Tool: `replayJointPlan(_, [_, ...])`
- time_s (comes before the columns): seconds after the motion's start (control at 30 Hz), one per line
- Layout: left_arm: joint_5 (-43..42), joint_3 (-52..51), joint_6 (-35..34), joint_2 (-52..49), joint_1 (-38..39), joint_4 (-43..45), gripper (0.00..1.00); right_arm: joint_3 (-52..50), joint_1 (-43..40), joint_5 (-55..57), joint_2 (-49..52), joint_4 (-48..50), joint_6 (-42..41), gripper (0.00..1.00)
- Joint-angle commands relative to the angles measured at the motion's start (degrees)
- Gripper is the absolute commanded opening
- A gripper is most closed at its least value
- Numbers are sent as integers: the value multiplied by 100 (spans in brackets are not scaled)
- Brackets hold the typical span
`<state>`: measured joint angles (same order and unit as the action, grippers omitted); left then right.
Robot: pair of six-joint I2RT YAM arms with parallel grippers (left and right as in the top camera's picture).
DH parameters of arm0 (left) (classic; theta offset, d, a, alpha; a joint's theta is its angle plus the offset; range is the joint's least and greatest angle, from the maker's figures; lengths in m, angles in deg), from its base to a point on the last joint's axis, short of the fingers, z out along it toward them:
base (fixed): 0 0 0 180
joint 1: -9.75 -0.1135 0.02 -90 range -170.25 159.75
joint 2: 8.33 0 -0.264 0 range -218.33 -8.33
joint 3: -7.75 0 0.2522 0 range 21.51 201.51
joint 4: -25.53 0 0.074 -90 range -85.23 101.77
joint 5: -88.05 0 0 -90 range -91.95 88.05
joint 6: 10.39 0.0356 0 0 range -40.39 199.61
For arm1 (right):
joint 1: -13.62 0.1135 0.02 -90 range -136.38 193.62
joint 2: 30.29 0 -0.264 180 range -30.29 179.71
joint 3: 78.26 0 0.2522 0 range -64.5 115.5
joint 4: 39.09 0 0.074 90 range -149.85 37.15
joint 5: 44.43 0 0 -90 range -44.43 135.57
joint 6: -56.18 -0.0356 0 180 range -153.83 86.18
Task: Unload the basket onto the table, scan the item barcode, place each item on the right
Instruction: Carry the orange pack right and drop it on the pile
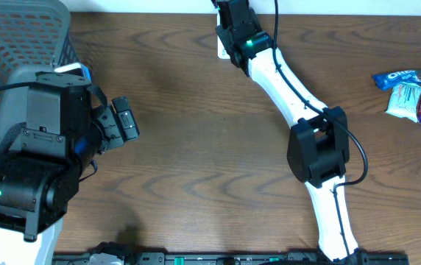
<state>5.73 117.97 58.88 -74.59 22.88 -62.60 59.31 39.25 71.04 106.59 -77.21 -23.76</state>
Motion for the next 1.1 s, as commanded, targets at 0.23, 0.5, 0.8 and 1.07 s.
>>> replayJointPlan(0.23, [70, 15, 72, 4, -31, 0, 98, 944, -1259, 752, -367, -1858, -643, 1])
replayJointPlan(0.5, [70, 15, 72, 4, -31, 0, 98, 769, -3091, 1150, -400, -3591, -863, 1])
replayJointPlan(0.8, [70, 15, 72, 4, -31, 0, 98, 737, -4371, 334, -398, -3738, -1266, 12])
replayJointPlan(1.07, [70, 15, 72, 4, -31, 0, 98, 739, -4538, -205, -404, -4024, -1587, 99])
